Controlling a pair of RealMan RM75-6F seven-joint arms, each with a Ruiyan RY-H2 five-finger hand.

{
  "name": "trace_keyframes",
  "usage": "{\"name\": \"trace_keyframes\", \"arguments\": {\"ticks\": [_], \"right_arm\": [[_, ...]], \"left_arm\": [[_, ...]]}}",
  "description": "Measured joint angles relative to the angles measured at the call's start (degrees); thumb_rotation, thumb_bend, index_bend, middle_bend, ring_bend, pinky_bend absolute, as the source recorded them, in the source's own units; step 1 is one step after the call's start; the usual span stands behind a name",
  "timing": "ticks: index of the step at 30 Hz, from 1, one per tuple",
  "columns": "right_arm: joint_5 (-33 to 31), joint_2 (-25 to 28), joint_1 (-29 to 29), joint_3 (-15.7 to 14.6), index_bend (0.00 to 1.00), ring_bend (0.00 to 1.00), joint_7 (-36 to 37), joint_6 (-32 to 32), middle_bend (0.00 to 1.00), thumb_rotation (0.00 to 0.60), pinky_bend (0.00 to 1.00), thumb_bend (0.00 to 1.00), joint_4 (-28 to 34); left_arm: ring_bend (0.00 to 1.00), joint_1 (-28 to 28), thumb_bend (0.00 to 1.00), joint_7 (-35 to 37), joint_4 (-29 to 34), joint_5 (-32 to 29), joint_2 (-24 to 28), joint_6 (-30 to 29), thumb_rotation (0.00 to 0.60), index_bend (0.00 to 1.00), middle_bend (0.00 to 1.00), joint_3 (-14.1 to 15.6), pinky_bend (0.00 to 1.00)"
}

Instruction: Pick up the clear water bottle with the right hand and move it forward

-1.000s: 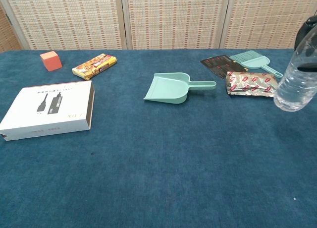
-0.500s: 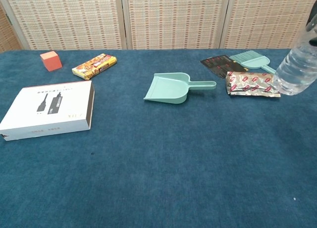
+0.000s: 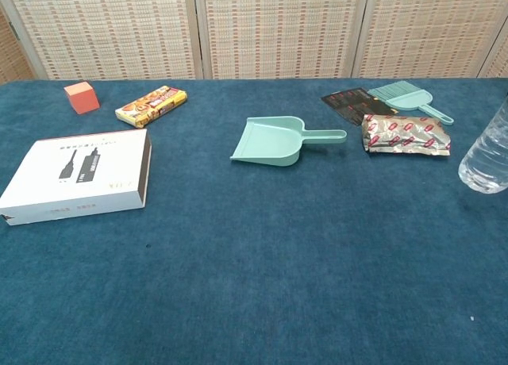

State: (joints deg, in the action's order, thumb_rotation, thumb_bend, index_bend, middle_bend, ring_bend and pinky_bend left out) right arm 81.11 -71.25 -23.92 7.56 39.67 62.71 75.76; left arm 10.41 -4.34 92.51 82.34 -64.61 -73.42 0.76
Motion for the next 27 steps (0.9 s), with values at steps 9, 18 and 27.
{"name": "trace_keyframes", "arguments": {"ticks": [9,18,27], "right_arm": [[5.1,-5.9,-1.8,-3.9,0.35,0.14,11.0,-3.2,0.34,0.600,0.36,0.32,-13.4],[7.4,-5.8,-1.2,-6.1,0.00,0.00,6.1,-1.0,0.00,0.600,0.08,0.16,-15.7],[7.1,-0.4,3.4,-6.0,0.00,0.00,-8.8,8.0,0.00,0.600,0.04,0.05,-8.8]], "left_arm": [[0.23,0.0,0.87,0.2,-0.1,0.0,0.0,0.0,0.600,0.29,0.36,0.0,0.38],[0.23,0.0,0.87,0.0,-0.1,0.0,0.0,0.0,0.600,0.29,0.36,0.0,0.38],[0.23,0.0,0.87,-0.2,-0.3,-0.3,-0.1,0.2,0.600,0.29,0.36,0.0,0.38]]}}
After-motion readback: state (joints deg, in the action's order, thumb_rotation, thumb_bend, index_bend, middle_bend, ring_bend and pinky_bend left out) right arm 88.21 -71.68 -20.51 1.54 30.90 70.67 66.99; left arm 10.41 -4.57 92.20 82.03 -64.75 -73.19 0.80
